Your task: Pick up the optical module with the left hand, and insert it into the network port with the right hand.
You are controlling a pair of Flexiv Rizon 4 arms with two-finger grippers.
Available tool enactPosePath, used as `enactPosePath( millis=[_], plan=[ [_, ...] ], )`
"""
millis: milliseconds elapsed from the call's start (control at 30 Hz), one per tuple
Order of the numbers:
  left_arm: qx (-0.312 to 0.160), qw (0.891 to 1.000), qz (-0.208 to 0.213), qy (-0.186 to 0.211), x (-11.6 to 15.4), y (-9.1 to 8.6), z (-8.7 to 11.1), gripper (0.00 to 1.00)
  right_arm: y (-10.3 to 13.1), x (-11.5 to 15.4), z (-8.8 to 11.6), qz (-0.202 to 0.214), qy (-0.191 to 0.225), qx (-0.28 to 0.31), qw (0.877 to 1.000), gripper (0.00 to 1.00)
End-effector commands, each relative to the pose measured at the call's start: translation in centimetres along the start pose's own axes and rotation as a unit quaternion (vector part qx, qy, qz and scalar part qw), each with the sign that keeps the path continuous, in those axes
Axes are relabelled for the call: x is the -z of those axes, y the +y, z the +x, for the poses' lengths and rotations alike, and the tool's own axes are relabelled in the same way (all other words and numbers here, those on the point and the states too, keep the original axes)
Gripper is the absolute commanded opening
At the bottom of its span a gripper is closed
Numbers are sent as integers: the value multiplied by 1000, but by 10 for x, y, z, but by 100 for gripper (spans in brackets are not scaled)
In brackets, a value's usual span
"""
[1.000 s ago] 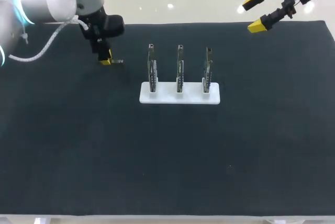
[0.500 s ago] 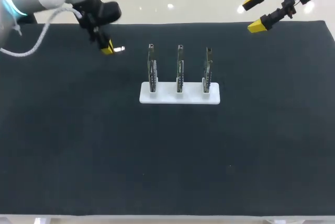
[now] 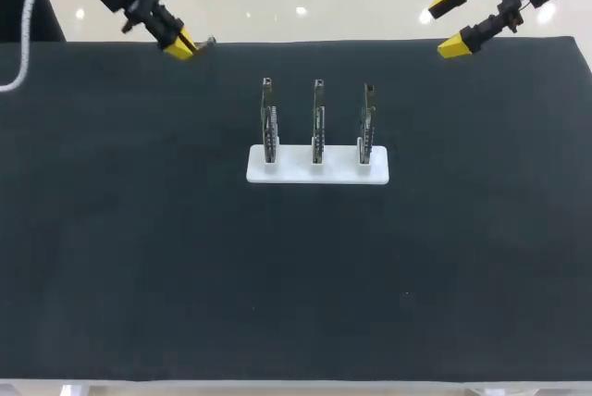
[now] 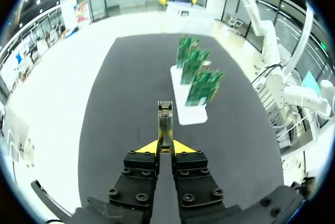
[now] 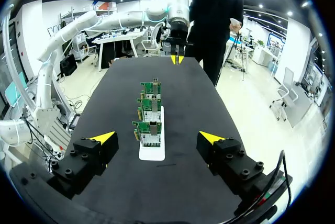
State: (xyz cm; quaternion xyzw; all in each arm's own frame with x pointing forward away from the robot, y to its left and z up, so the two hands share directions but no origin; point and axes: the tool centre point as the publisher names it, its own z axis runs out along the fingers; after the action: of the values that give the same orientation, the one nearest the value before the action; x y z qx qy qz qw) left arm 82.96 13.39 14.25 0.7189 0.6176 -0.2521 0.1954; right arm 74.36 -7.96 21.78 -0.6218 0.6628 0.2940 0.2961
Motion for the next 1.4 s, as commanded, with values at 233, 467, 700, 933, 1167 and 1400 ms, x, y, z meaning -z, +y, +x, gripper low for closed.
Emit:
enactPosePath(
  millis=[233, 467, 700, 933, 1167, 1400],
  plan=[
    [-44, 992, -26, -113, 27, -56, -21, 0, 0, 0, 0, 0, 0, 0, 1000, 100],
    [-70, 984, -24, -161, 34, -65, -29, 0, 0, 0, 0, 0, 0, 0, 1000, 100],
    [-70, 984, -24, -161, 34, -65, -29, 0, 0, 0, 0, 0, 0, 0, 1000, 100],
    [-70, 984, -24, -161, 34, -65, -29, 0, 0, 0, 0, 0, 0, 0, 1000, 100],
    [-101, 959, -61, -257, 17, -74, -40, 0, 0, 0, 0, 0, 0, 0, 1000, 100],
    [-80, 941, -92, -317, -7, -82, -64, 0, 0, 0, 0, 0, 0, 0, 1000, 100]
  ],
)
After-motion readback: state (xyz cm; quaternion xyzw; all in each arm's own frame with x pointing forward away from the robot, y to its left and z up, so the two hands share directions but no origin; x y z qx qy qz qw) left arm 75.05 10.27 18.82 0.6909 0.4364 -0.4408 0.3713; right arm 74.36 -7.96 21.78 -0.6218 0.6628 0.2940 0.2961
